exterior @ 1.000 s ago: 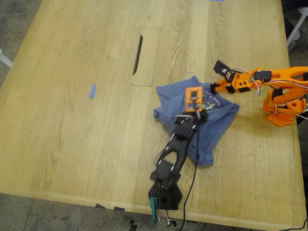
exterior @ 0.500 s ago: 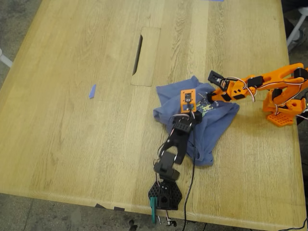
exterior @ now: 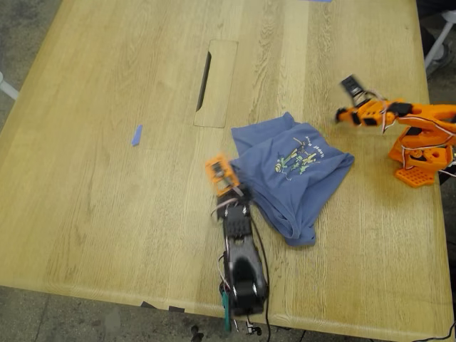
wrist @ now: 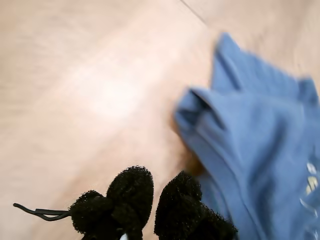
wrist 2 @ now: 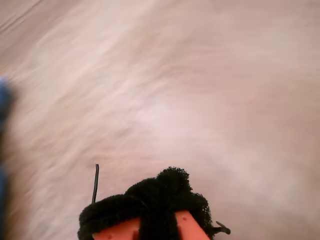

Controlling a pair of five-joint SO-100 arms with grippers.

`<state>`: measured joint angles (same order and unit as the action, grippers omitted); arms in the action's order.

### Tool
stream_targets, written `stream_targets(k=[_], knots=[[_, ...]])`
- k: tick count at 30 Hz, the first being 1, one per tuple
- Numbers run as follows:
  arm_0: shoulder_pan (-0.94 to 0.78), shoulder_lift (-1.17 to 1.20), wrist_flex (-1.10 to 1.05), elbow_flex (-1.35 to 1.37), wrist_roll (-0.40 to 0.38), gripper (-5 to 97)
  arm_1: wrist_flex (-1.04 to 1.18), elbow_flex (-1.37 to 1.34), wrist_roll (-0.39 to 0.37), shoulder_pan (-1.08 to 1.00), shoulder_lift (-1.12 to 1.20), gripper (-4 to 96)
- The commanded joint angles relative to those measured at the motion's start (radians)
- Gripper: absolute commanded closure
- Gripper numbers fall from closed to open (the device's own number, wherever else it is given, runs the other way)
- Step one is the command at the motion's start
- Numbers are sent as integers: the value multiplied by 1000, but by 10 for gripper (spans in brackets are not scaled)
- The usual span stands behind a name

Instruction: Fold a T-shirt

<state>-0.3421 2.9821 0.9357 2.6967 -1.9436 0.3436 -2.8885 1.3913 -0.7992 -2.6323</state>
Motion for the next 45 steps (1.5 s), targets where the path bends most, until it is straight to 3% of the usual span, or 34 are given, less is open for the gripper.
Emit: stream_targets(k=[1,9,15,20,23,30,32,38,45], knots=[[-186,232,98,-3,11,844,121,-15,8,-166,-189,914],[-638,374,127,40,-2,856,604,-155,29,-785,-762,914],[-839,627,305,187,9,864,669,-155,60,-1091,-770,914],[-980,630,216,236,84,918,838,-189,112,-1282,-772,914],[-1045,630,267,261,75,918,980,-198,63,-1336,-772,914],[-1213,630,571,290,112,918,954,-210,49,-1298,-769,914],[-1250,630,571,307,118,917,976,-215,103,-1296,-772,914],[-1239,629,554,318,52,917,943,-284,138,-1381,-773,914],[-1229,629,505,350,34,917,911,-360,135,-1370,-773,913]])
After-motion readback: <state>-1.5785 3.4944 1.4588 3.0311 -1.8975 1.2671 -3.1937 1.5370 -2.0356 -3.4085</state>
